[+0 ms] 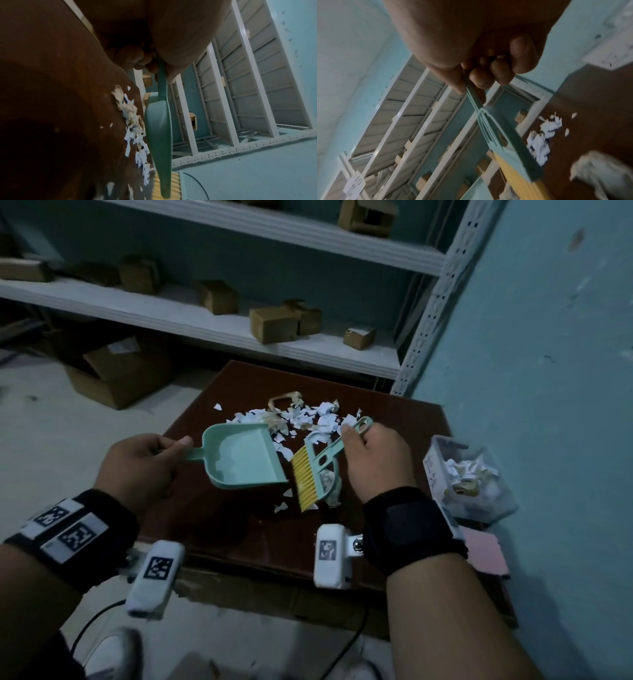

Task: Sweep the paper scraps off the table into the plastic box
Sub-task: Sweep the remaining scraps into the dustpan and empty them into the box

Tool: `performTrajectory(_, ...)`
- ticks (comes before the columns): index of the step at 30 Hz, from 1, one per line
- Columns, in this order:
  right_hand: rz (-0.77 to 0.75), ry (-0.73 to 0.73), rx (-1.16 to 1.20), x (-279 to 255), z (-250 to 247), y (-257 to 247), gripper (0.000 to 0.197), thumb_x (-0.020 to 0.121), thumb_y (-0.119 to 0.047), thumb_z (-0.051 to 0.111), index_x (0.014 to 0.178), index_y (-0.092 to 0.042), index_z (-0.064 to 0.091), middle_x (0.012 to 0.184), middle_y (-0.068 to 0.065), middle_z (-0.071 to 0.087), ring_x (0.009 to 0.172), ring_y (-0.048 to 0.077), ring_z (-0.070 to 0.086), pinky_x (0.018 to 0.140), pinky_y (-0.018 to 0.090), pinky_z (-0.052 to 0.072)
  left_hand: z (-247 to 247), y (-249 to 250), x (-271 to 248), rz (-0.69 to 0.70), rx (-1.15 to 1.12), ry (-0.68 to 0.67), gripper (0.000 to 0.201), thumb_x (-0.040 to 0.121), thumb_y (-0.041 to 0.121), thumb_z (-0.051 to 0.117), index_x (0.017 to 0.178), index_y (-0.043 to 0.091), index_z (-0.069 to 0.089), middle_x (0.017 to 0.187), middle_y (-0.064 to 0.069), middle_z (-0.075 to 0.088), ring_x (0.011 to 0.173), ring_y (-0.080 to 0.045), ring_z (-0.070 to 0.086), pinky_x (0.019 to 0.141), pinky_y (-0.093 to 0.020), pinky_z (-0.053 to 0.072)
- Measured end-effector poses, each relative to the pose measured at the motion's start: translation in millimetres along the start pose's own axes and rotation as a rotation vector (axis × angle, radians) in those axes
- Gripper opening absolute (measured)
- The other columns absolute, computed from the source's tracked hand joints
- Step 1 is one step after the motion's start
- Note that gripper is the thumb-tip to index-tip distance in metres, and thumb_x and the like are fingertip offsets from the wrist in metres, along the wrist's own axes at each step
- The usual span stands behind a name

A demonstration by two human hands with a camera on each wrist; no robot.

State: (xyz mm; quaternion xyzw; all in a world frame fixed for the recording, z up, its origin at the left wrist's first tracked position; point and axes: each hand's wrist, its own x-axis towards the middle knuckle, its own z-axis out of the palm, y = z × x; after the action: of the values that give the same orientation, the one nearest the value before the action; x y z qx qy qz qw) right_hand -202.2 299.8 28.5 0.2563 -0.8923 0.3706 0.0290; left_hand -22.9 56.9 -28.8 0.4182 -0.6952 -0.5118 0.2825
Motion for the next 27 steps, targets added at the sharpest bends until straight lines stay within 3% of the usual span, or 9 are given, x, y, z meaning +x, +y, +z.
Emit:
performTrajectory(4, -0.032, -0.172, 0.015, -10, 30, -13, 0.051, 0.105, -0.042, 0.050, 0.060, -0.017, 0.044, 0.053, -0.004, 0.044, 0.048, 0.011, 0.042, 0.049, 0.029, 0.029, -15, -13, 5, -0.034, 0.021, -0.003, 0.033, 0.094, 0.037, 0.074, 0.078, 0.008, 0.073, 0.060, -0.014, 0.054, 0.050, -0.024, 0.047, 0.058, -0.033, 0.046)
performTrajectory(8, 0.008, -0.243, -0.009, -8, 48, -7, 0.047, 0.104, -0.042, 0.051, 0.067, -0.014, 0.056, 0.060, -0.001, 0.054, 0.054, 0.014, 0.050, 0.053, 0.031, 0.037, -17, -13, 16, -0.035, 0.025, -0.046, 0.033, 0.092, 0.036, 0.077, 0.079, 0.007, 0.073, 0.053, -0.008, 0.054, 0.049, -0.023, 0.046, 0.053, -0.031, 0.045)
performTrajectory(10, 0.071, -0.260, -0.008, -6, 47, -1, 0.044, 0.105, -0.040, 0.051, 0.071, -0.014, 0.060, 0.064, -0.002, 0.060, 0.055, 0.011, 0.055, 0.052, 0.027, 0.040, -13, -11, 20, -0.016, 0.066, -0.074, 0.032, 0.092, 0.035, 0.077, 0.077, 0.008, 0.073, 0.052, -0.006, 0.055, 0.049, -0.023, 0.047, 0.052, -0.031, 0.045)
performTrajectory(13, 0.163, -0.228, -0.028, 0, 34, 8, 0.041, 0.106, -0.039, 0.049, 0.081, -0.012, 0.065, 0.072, -0.001, 0.067, 0.059, 0.009, 0.061, 0.054, 0.024, 0.044, -8, -9, 25, 0.010, 0.119, -0.141, 0.031, 0.093, 0.034, 0.075, 0.077, 0.009, 0.074, 0.053, -0.007, 0.057, 0.047, -0.022, 0.048, 0.050, -0.029, 0.045)
performTrajectory(17, 0.179, -0.048, 0.009, 6, 11, 8, 0.043, 0.106, -0.040, 0.050, 0.076, -0.010, 0.060, 0.065, -0.001, 0.056, 0.054, 0.012, 0.049, 0.052, 0.023, 0.037, -4, -11, 29, 0.029, 0.227, -0.219, 0.031, 0.093, 0.036, 0.076, 0.075, 0.011, 0.074, 0.043, 0.004, 0.059, 0.043, -0.014, 0.050, 0.053, -0.029, 0.044)
performTrajectory(19, 0.137, 0.080, -0.103, 11, 0, 9, 0.044, 0.106, -0.038, 0.049, 0.072, -0.011, 0.055, 0.061, -0.003, 0.050, 0.053, 0.011, 0.046, 0.049, 0.019, 0.033, -2, -12, 28, 0.070, 0.303, -0.245, 0.031, 0.092, 0.038, 0.076, 0.073, 0.014, 0.074, 0.051, 0.003, 0.064, 0.050, -0.016, 0.055, 0.056, -0.030, 0.045)
performTrajectory(21, 0.082, 0.145, -0.316, 16, -9, 10, 0.044, 0.106, -0.039, 0.045, 0.072, -0.011, 0.051, 0.061, -0.002, 0.046, 0.060, 0.023, 0.049, 0.056, 0.029, 0.032, 2, -13, 26, 0.140, 0.417, -0.248, 0.031, 0.091, 0.041, 0.075, 0.071, 0.019, 0.071, 0.064, -0.001, 0.067, 0.060, -0.016, 0.059, 0.056, -0.030, 0.043)
performTrajectory(23, 0.076, 0.107, -0.497, 18, -10, 11, 0.041, 0.107, -0.039, 0.041, 0.078, -0.010, 0.049, 0.064, 0.000, 0.042, 0.070, 0.028, 0.047, 0.064, 0.034, 0.032, 7, -14, 23, 0.188, 0.495, -0.231, 0.030, 0.091, 0.043, 0.075, 0.070, 0.021, 0.069, 0.070, 0.001, 0.067, 0.066, -0.012, 0.059, 0.056, -0.028, 0.040)
performTrajectory(27, 0.091, -0.023, -0.666, 14, 6, 9, 0.037, 0.108, -0.042, 0.036, 0.089, -0.015, 0.052, 0.070, 0.000, 0.047, 0.071, 0.023, 0.049, 0.065, 0.034, 0.036, 14, -16, 19, 0.177, 0.534, -0.218, 0.030, 0.090, 0.044, 0.075, 0.073, 0.020, 0.071, 0.073, 0.002, 0.068, 0.068, -0.011, 0.061, 0.057, -0.027, 0.041)
